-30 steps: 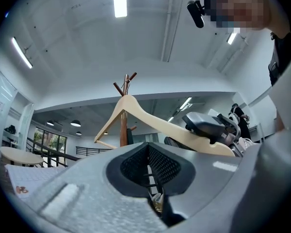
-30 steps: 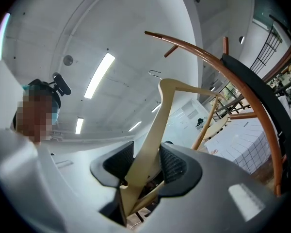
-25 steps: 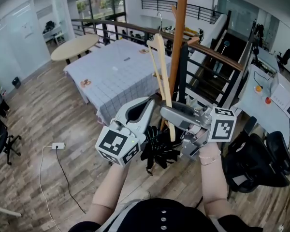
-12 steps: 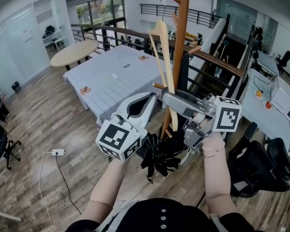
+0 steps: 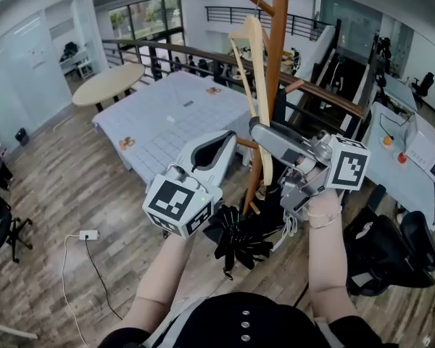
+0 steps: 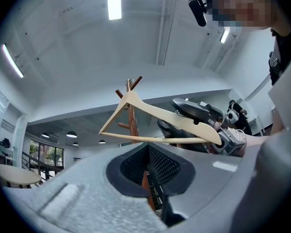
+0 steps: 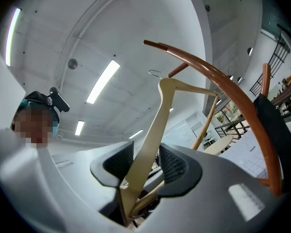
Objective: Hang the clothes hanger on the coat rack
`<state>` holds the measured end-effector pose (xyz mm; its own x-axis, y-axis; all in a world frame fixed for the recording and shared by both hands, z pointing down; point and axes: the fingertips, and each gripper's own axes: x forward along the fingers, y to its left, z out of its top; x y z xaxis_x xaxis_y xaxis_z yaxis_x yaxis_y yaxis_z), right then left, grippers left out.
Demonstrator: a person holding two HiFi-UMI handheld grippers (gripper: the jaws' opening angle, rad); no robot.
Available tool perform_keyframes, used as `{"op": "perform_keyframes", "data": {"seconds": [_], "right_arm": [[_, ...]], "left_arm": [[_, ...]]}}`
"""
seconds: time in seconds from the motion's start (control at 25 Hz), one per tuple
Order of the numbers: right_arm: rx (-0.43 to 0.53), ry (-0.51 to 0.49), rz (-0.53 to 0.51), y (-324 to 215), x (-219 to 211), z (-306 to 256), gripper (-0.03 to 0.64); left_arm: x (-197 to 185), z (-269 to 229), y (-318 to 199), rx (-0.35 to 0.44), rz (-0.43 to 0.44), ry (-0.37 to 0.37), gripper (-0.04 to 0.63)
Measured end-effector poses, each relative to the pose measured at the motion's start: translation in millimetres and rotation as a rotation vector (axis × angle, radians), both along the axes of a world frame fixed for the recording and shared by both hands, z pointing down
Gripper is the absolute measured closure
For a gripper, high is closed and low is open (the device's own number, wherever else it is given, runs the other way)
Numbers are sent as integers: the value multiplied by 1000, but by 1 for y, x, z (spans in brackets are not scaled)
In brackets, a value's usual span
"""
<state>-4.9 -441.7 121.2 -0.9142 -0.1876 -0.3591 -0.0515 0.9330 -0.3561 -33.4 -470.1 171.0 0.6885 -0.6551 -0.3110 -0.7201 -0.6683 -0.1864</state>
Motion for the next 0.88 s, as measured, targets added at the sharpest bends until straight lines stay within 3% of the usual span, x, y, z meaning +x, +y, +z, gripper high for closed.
{"op": "perform_keyframes", "data": {"seconds": [0.6,0.88], "right_arm": [[-55,-41,36,-31,3,-6,451],[-128,-93,9,-48,2,11,451]], "left_arm": [[2,1,-15,-32,53,36,594],[5,10,-16,-47,70,41,592]]}}
